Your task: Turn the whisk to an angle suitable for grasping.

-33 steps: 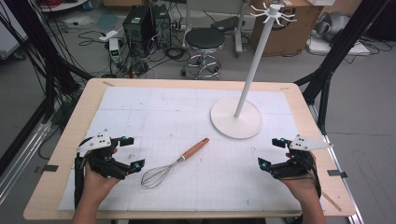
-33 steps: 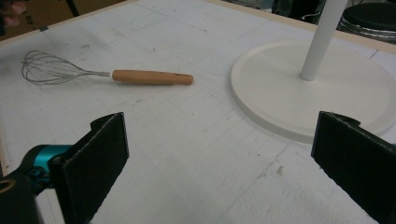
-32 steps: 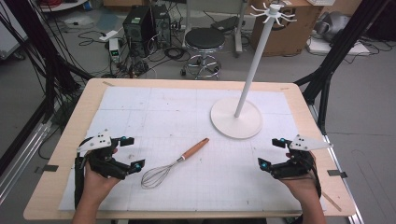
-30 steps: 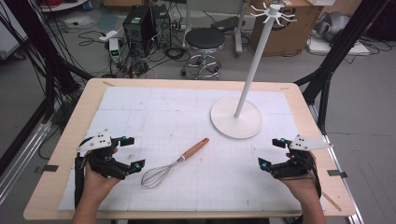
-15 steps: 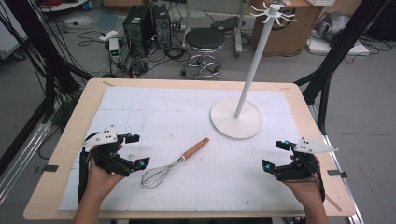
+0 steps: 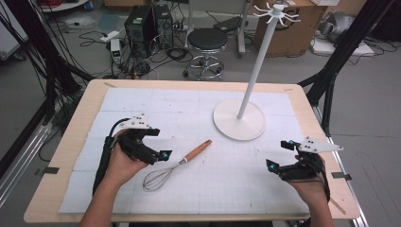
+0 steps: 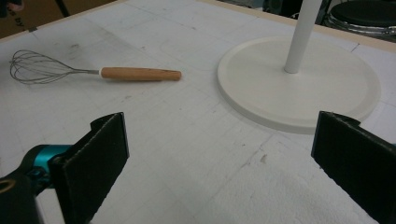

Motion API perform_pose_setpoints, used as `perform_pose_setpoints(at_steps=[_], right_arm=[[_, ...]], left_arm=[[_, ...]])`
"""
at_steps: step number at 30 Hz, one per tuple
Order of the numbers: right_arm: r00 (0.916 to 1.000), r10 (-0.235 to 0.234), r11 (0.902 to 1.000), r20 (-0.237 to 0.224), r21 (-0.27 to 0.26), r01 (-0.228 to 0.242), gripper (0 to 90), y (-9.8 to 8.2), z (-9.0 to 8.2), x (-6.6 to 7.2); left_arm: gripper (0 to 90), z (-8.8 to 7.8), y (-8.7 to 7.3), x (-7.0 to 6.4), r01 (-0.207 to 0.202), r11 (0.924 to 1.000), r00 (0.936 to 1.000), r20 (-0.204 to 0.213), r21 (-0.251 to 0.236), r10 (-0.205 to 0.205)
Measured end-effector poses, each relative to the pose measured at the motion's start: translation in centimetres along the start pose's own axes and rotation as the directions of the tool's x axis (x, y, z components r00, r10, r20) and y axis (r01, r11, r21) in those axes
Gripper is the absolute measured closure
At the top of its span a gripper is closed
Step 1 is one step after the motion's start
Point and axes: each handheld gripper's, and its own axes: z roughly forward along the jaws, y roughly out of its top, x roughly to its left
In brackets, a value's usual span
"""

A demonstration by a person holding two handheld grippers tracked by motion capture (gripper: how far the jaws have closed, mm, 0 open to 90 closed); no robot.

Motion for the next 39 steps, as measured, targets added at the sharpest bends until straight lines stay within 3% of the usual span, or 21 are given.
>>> perform_pose_setpoints(at_steps=[4,6,7,11,14,17,18,19,20,21,22,24,25,26,28,29,30,31,32,39], right_arm=[[0.9999,-0.006,1.0,0.01,-0.002,0.006,2.9,0.0,-0.1,-0.1],[0.9999,-0.002,1.0,0.011,-0.002,0.002,2.9,0.0,-0.2,-0.1],[0.9999,0.001,1.0,0.012,-0.006,-0.001,2.9,0.0,-0.3,-0.2],[0.9999,0.001,1.0,0.01,-0.008,-0.001,2.9,0.0,-0.3,-0.2],[0.9999,-0.001,1.0,0.011,-0.005,0.001,2.9,-0.1,-0.3,-0.2],[0.9999,0.008,1.0,0.011,-0.005,-0.008,2.9,-0.2,-0.3,-0.3],[0.9999,0.005,1.0,0.011,-0.007,-0.005,2.9,-0.2,-0.3,-0.3],[0.9999,0.008,0.9999,0.009,-0.008,-0.007,2.9,-0.2,-0.3,-0.3],[0.9999,0.002,1.0,0.01,-0.005,-0.002,2.9,-0.2,-0.3,-0.3],[0.9999,0.003,1.0,0.011,-0.006,-0.003,2.9,-0.2,-0.3,-0.3],[1.0,0.002,1.0,0.009,-0.008,-0.002,2.9,-0.2,-0.3,-0.3],[1.0,0.001,1.0,0.01,-0.009,-0.001,2.9,-0.2,-0.3,-0.3],[1.0,0.004,0.9999,0.009,-0.012,-0.004,2.9,-0.2,-0.3,-0.2],[1.0,0.0,0.9999,0.008,-0.011,0.0,2.9,-0.2,-0.3,-0.3],[0.9999,0.004,1.0,0.01,-0.009,-0.004,2.9,-0.2,-0.3,-0.3],[0.9999,0.004,1.0,0.01,-0.009,-0.004,2.9,-0.2,-0.3,-0.3],[0.9999,0.001,1.0,0.01,-0.008,-0.001,2.9,-0.3,-0.3,-0.3],[1.0,0.002,1.0,0.009,-0.003,-0.001,2.9,-0.3,-0.3,-0.4],[1.0,-0.001,1.0,0.009,-0.003,0.001,2.9,-0.4,-0.2,-0.4],[1.0,-0.008,1.0,0.005,0.001,0.008,2.9,-0.3,-0.1,-0.2]], left_arm=[[1.8,2.2,1.4,-0.3,-0.011,0.9972,0.9999,-0.005,0.074,0.012],[1.8,2.6,1.7,-0.3,-0.016,0.9965,0.9999,-0.001,0.082,0.016],[1.8,3.6,2.2,-0.3,-0.018,0.9926,0.9998,0.001,0.12,0.018],[1.8,5.1,2.9,-0.4,-0.023,0.9837,0.9997,-0.004,0.178,0.024],[1.8,6.5,3.2,-0.4,0.003,0.9761,1.0,-0.004,0.217,-0.002],[1.9,7.6,3.2,-0.3,0.0,0.9591,0.9999,-0.014,0.283,0.004],[2.8,8.3,3.2,-0.2,0.005,0.9456,0.9999,-0.012,0.325,-0.001],[5.0,8.3,3.2,-0.2,0.005,0.9456,0.9999,-0.012,0.325,-0.001],[8.7,8.6,3.2,-0.2,0.0,0.9391,0.9999,-0.014,0.344,0.005],[11.9,9.2,3.1,-0.3,-0.012,0.9251,0.9999,-0.006,0.38,0.015],[13.3,9.2,3.1,-0.3,-0.012,0.9251,0.9999,-0.006,0.38,0.015],[13.7,9.7,3.0,-0.4,-0.022,0.9126,0.9997,0.003,0.408,0.023],[19.1,10.0,2.9,-0.4,-0.033,0.9062,0.9995,0.01,0.422,0.032],[22.2,10.3,2.7,-0.3,-0.034,0.8898,0.9994,0.007,0.455,0.034],[27.6,10.6,2.4,-0.1,-0.021,0.8734,0.9996,-0.008,0.486,0.029],[32.0,10.6,2.4,-0.1,-0.021,0.8734,0.9996,-0.008,0.486,0.029],[32.0,10.6,2.3,-0.1,-0.016,0.866,0.9995,-0.017,0.5,0.028],[38.5,10.6,2.3,0.0,-0.022,0.8613,0.9993,-0.015,0.508,0.035],[40.0,10.7,2.2,0.0,-0.019,0.8595,0.9993,-0.019,0.511,0.034],[46.6,10.8,2.2,0.1,-0.011,0.8576,0.9997,-0.013,0.514,0.02]])
